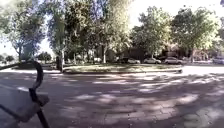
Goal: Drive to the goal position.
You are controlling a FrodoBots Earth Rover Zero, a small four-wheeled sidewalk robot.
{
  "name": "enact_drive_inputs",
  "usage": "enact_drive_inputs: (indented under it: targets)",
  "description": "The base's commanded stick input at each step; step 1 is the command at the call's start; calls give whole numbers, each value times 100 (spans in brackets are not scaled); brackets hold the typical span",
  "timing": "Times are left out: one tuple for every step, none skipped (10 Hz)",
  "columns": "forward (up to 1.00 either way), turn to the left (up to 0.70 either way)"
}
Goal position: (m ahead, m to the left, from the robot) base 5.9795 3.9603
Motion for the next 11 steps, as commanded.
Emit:
enact_drive_inputs:
  targets:
    - [0, 0]
    - [0, 0]
    - [0, 0]
    - [0, -7]
    - [0, -53]
    - [0, -70]
    - [0, -70]
    - [0, -70]
    - [0, -70]
    - [0, -70]
    - [0, -70]
